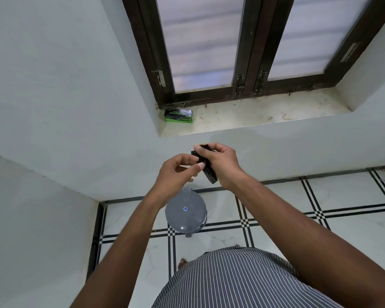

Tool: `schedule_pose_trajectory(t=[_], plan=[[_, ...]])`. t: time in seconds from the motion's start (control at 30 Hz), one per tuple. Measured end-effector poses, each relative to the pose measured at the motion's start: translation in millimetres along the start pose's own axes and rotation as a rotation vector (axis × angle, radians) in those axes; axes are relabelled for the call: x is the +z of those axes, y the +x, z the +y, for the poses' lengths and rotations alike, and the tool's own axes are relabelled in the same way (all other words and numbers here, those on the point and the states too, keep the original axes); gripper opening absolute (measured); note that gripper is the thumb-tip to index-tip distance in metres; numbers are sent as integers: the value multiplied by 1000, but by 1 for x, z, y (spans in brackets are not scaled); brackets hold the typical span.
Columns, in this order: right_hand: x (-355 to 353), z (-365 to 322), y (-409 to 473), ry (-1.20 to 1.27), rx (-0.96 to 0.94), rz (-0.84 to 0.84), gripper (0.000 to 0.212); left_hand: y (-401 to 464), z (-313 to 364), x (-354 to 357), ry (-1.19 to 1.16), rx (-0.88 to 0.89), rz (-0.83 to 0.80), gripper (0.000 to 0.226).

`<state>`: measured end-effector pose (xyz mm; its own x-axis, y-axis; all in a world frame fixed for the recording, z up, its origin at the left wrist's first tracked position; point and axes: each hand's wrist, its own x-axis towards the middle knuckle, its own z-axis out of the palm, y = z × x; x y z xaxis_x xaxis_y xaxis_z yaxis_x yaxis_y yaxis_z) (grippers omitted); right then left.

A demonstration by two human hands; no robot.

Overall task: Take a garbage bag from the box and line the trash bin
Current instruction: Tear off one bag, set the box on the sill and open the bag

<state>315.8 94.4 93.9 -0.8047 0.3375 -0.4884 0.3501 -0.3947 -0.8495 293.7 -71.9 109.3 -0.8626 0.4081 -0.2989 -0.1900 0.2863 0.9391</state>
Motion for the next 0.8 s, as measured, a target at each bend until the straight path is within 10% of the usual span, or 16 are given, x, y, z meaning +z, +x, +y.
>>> schedule_pose_trajectory(t=[0.27, 0.8], plan=[[3, -11, 0, -2, 18, -56, 57, 12, 3, 9, -56, 33, 75, 14], [-9, -12, -16, -193, -18, -253, 45, 14, -1, -9, -144, 8, 69, 45]])
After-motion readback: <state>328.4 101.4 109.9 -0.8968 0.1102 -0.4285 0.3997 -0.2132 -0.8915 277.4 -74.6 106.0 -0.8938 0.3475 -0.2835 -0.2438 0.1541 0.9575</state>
